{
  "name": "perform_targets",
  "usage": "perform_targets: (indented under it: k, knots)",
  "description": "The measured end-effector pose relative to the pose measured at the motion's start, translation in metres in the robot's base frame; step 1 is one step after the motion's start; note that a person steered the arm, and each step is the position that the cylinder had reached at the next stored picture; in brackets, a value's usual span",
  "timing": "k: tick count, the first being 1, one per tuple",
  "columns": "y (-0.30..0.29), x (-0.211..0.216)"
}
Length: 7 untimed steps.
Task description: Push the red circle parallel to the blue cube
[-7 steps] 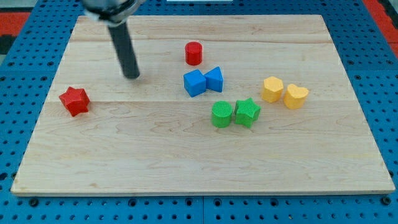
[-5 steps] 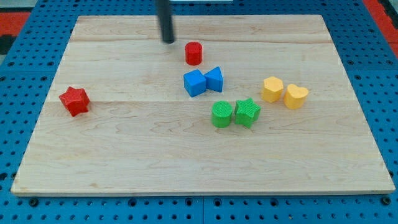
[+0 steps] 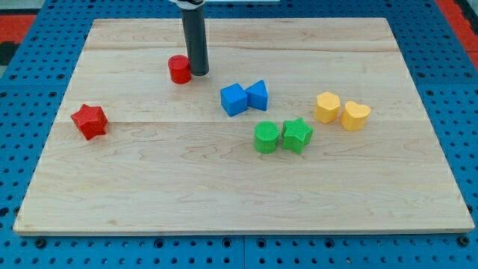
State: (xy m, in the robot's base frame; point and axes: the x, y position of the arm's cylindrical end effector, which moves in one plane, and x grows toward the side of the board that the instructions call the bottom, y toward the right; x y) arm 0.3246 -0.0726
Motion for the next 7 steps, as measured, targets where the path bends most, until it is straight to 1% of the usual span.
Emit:
perform_targets:
  k: [1, 2, 3, 4, 5, 6, 7]
  knots:
    - [-0.002, -0.035]
    - [-0.036, -0.021]
    - [-0.049, 0.017]
    - [-0.044, 0.019]
    - [-0.025, 0.035]
    - [-0.025, 0.058]
    - [-0.011, 0.022]
